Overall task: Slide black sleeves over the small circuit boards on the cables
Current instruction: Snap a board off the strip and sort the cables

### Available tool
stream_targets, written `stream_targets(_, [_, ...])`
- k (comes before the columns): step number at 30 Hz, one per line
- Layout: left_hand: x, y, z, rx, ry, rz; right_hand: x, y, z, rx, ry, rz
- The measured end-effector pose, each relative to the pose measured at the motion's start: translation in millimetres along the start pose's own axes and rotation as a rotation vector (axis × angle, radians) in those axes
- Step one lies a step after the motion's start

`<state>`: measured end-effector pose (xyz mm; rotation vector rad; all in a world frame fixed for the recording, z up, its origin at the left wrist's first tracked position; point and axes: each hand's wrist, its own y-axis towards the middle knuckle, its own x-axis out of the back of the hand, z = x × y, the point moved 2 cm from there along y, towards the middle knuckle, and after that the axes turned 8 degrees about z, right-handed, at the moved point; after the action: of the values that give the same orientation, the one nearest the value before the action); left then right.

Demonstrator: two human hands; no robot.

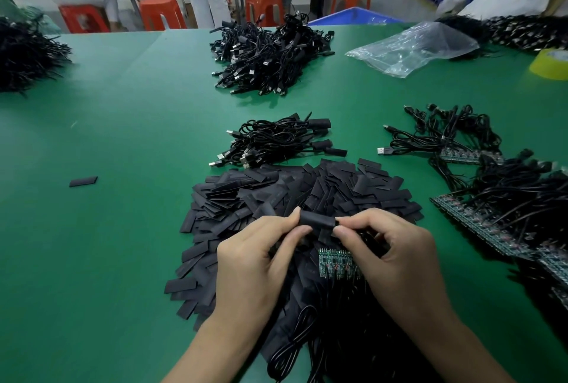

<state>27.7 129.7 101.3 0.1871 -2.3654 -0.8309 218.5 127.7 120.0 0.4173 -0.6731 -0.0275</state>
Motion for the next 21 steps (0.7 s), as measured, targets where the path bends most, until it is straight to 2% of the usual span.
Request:
stream_targets(8, [-2.4, 1.0, -1.0, 0.002, -0.005, 0.038, 1.4, 2.3, 3.6, -0.018, 0.029, -0.009])
stream_targets(12, [-3.7, 3.7, -2.7, 0.103, -0.150, 0.088, 2.6, 2.7, 3.8, -0.071, 0.096, -0.041])
stream_targets(18, [-6.8, 6.0, -10.0, 0.077, -0.153, 0.193, 17.6, 7.0, 3.6, -0.173, 0.441, -0.102])
stream_targets(21, [-10.2, 10.0, -22.1, 0.051, -0.120, 0.333, 31.6, 14.4, 12.1, -0.191, 0.699, -0.143])
